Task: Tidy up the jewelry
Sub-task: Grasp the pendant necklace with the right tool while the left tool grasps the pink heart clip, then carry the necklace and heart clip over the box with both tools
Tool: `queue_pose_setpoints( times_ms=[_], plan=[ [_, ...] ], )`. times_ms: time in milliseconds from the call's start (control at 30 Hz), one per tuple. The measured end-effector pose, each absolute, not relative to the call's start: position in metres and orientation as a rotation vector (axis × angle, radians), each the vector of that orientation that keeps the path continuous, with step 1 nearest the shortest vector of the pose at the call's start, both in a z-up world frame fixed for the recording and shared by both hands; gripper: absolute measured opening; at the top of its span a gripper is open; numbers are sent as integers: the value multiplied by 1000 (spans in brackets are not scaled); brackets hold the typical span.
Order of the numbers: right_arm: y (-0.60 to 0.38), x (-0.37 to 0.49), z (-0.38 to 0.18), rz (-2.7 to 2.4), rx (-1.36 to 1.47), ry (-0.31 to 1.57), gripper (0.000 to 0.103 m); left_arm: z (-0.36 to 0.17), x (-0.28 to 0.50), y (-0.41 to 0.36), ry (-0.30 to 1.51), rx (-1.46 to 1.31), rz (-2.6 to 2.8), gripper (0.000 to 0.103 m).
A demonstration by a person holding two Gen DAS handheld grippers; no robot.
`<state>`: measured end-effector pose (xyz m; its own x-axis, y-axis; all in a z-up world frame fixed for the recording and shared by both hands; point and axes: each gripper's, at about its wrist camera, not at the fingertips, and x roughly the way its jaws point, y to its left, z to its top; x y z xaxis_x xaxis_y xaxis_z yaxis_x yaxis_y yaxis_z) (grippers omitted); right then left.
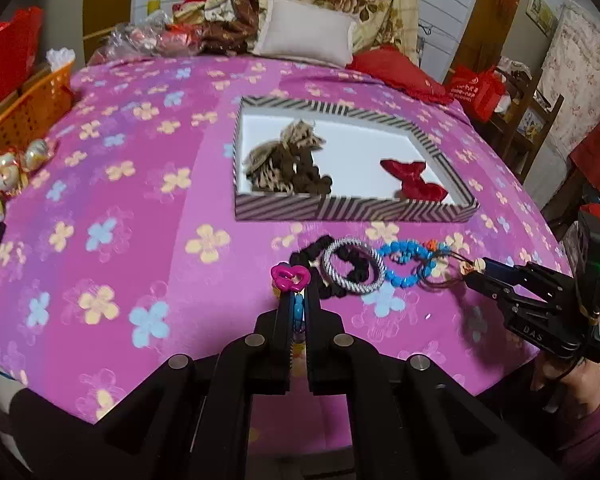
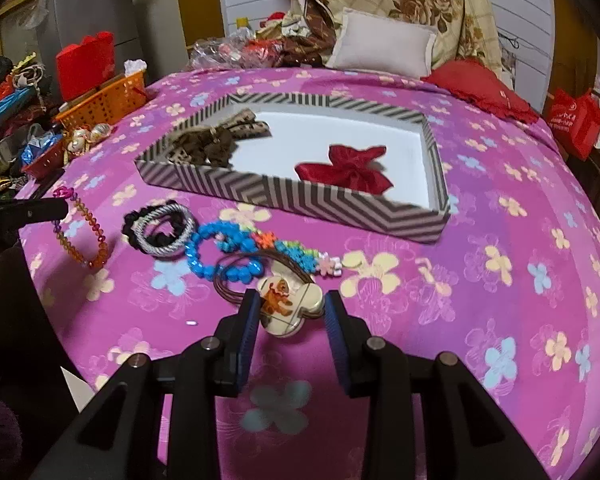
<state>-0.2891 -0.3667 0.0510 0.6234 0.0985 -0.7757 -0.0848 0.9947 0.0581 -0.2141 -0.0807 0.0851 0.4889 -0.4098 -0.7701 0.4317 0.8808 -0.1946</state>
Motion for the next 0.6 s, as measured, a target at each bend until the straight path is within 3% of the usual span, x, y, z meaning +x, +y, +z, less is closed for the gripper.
queue_pose_setpoints(
  times_ms=[600],
  plan=[
    [-359, -292, 87, 131, 27, 807, 34, 115, -209, -103, 856, 48, -512, 0]
  ],
)
